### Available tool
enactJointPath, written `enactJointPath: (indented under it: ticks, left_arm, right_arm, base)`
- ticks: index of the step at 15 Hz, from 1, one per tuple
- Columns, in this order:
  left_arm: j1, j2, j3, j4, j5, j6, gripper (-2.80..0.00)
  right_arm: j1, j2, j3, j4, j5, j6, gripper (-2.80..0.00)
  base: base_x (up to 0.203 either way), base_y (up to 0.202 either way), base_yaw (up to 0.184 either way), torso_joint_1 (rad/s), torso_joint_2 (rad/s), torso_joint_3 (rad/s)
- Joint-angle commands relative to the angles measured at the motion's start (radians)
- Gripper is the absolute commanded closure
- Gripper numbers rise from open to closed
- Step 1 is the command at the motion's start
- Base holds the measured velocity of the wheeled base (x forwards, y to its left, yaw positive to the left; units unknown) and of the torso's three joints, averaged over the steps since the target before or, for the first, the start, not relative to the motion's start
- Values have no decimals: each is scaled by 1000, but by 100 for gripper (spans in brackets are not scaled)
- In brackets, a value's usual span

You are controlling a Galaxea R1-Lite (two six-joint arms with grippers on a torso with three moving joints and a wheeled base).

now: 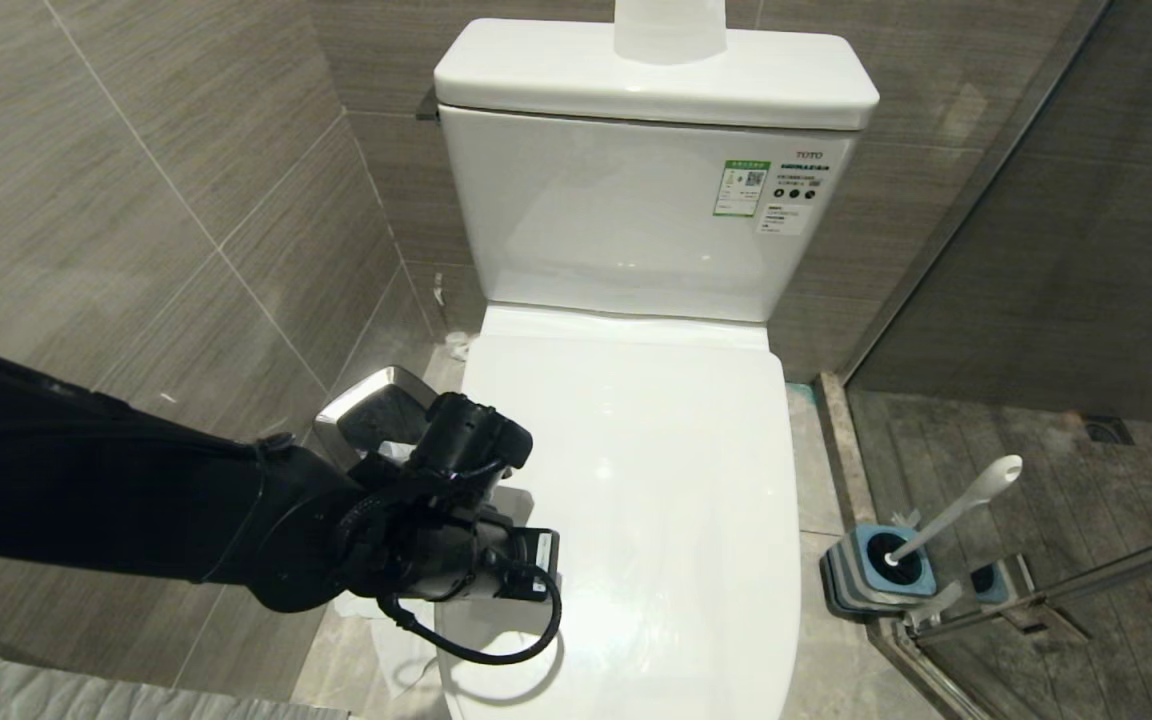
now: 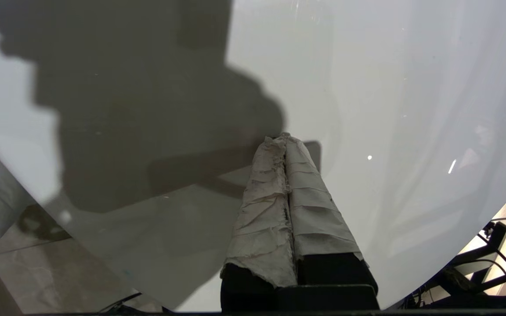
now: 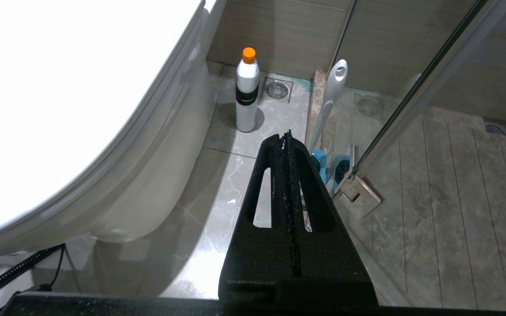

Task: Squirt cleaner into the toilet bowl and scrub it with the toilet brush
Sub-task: Close the toilet lid

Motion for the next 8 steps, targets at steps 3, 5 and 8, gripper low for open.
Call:
enactJointPath:
  ticks: [3, 5, 8]
  left_arm:
    - [10, -46, -19, -6, 16, -1, 0]
    - [20, -123, -40, -1, 11, 8, 0]
    - [31, -250, -82, 107, 0, 50, 0]
  right_arm:
    - [0, 1, 25, 0, 1, -1, 0]
    - [0, 1, 25, 0, 1, -1, 0]
    - [0, 1, 25, 0, 0, -1, 0]
  base:
    - [0, 0, 0, 0, 0, 0]
    - [0, 0, 0, 0, 0, 0]
    - [0, 0, 0, 0, 0, 0]
